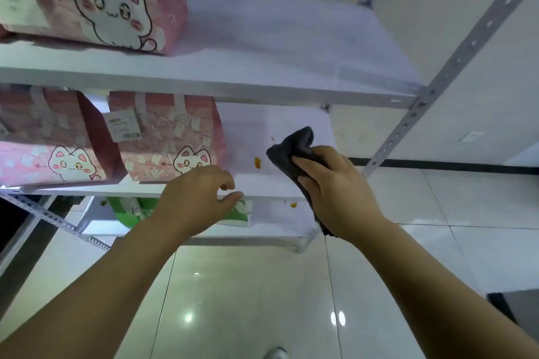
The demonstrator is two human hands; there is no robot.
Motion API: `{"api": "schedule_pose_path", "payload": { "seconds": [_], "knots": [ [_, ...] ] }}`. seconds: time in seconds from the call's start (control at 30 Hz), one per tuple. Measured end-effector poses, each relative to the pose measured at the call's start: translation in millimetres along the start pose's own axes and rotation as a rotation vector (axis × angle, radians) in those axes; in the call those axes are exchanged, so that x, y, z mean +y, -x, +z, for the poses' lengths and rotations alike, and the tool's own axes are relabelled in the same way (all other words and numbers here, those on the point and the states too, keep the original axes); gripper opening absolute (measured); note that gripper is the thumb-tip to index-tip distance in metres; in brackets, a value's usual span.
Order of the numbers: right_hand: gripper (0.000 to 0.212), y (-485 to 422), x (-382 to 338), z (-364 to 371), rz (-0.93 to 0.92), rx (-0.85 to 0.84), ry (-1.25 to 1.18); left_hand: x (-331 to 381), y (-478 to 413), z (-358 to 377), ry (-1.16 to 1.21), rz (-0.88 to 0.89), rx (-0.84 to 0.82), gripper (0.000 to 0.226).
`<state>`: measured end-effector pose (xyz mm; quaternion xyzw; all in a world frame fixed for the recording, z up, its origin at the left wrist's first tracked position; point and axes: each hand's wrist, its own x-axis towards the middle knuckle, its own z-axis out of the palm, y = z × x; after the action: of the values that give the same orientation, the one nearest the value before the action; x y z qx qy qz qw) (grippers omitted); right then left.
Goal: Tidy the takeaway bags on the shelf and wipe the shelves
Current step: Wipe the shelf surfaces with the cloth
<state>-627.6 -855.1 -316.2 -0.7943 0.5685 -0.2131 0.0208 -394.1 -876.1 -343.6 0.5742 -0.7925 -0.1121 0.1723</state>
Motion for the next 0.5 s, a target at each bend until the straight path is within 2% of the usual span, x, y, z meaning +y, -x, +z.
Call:
{"api": "schedule_pose_path", "payload": {
  "seconds": [0.23, 0.37, 0.5],
  "knots": [
    [0.033, 11.5, 35.2, 104.5, 0.147, -0.165, 0.023, -43.7, -8.1, 88.3, -0.025, -0.066, -0.196, 0.027],
    [0.036, 5.8, 60.6, 159.8, 0.183, -0.246, 0.039, -61.5, -25.7, 137.5, -0.044, -0.083, -0.254, 0.033],
    [0.038, -14.1, 85.4, 206.1, 0.206, -0.280, 0.062, -75.3, -47.1, 185.6, -0.091, -0.070, -0.241, 0.033]
  ]
}}
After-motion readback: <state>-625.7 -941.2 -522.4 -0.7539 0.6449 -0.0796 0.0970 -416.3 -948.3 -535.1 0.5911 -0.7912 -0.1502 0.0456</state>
